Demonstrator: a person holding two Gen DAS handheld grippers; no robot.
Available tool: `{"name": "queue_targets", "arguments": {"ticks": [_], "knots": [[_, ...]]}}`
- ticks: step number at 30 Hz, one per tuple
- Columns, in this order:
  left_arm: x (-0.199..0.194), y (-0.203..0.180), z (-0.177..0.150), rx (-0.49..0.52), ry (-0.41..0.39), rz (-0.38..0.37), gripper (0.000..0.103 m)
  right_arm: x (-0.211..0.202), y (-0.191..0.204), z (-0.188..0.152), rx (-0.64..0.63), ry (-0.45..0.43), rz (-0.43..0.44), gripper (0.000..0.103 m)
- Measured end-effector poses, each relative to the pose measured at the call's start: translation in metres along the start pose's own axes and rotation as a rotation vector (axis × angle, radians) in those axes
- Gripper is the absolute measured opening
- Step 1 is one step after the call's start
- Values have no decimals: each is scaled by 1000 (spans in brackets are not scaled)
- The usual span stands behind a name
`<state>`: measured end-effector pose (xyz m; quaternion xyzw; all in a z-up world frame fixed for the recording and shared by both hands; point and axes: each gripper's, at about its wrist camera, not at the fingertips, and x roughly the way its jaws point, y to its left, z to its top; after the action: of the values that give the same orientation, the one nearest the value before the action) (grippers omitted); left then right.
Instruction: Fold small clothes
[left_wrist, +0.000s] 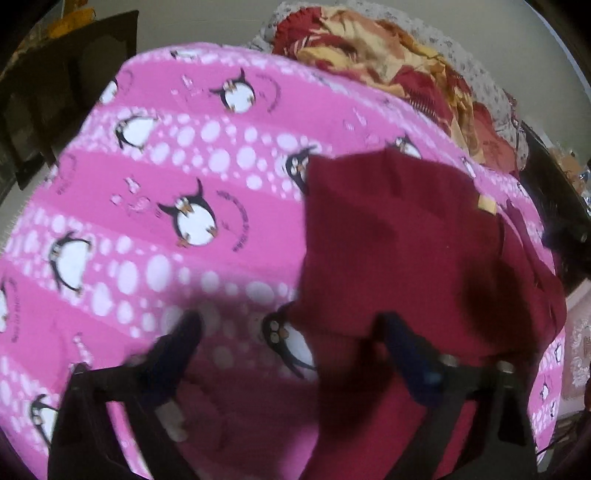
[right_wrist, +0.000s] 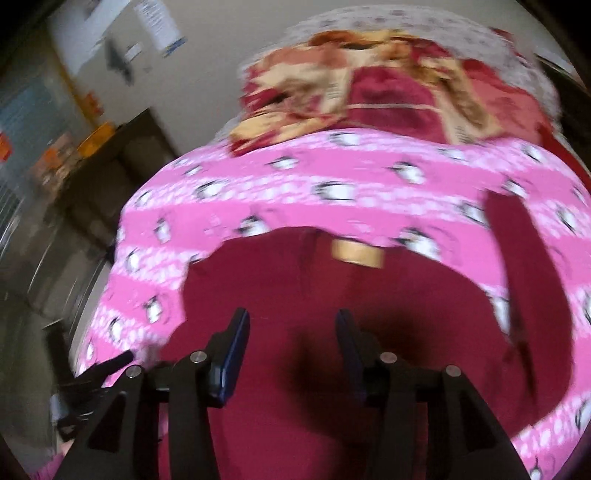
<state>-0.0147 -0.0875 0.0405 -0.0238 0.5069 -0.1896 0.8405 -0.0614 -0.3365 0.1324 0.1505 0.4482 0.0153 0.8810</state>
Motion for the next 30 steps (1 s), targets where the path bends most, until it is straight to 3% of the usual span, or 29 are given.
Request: {"name": "queue_targets", "arguments": {"ticks": [6, 8, 14, 15, 18, 25, 30], "knots": [[20, 3, 0, -51, 25, -101, 40, 57, 59, 23, -160, 71, 164, 52], [22, 1, 0, -50, 23, -112, 34, 85, 79, 29, -206, 127, 208, 52], [19, -1, -4, -38, 9, -98, 31, 155, 110, 31, -298, 223, 159, 52], [20, -1, -3, -42, 12, -102, 31, 162, 110, 32, -303, 225, 144, 46], [19, 0, -4, -45, 14, -105, 31, 183, 109, 33, -303, 255, 113, 11], [7, 12, -2, -66, 4, -95, 28, 169, 132, 41, -333, 167, 137, 8], [9, 16, -4, -79, 8, -85, 28, 196, 134, 38, -302, 190, 113, 8]]}}
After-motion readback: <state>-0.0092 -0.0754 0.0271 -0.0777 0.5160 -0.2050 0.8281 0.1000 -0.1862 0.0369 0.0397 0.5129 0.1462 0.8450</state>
